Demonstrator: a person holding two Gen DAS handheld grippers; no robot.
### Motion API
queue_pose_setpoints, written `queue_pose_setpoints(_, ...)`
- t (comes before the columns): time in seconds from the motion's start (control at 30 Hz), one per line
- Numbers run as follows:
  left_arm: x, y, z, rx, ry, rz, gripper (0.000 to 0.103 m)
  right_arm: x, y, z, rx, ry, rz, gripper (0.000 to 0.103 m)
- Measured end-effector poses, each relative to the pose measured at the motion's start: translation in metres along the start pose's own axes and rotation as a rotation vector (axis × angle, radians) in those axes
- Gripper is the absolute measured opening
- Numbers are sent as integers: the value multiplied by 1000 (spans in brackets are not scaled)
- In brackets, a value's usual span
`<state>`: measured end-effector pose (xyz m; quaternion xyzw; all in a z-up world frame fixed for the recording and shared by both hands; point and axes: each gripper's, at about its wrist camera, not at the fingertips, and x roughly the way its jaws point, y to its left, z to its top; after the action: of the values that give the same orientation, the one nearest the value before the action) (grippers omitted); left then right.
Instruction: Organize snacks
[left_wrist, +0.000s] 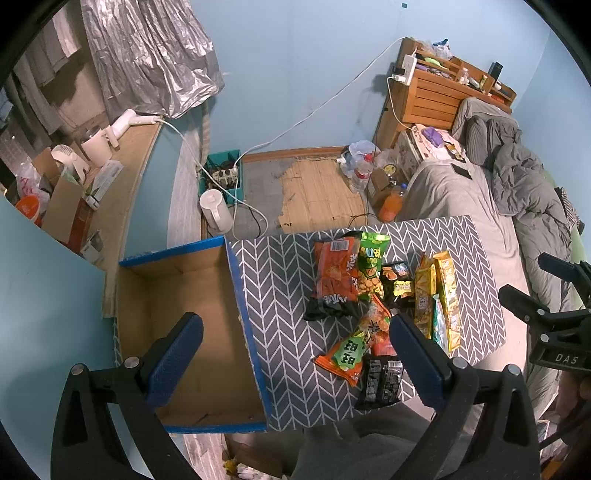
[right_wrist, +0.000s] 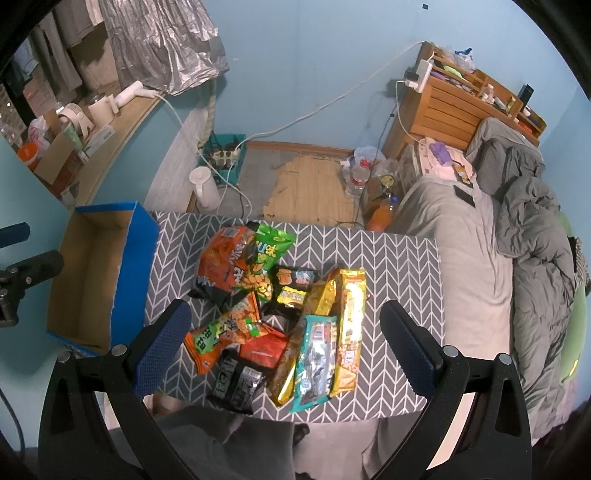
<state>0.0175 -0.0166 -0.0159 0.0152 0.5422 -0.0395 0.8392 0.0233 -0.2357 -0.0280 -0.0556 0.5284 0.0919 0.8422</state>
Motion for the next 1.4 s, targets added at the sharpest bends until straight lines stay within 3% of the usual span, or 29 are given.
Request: queue_pose_setpoints(1.4, 5, -5, 2, 9, 16, -7, 102, 8, -2, 9, -16, 2, 9, 100)
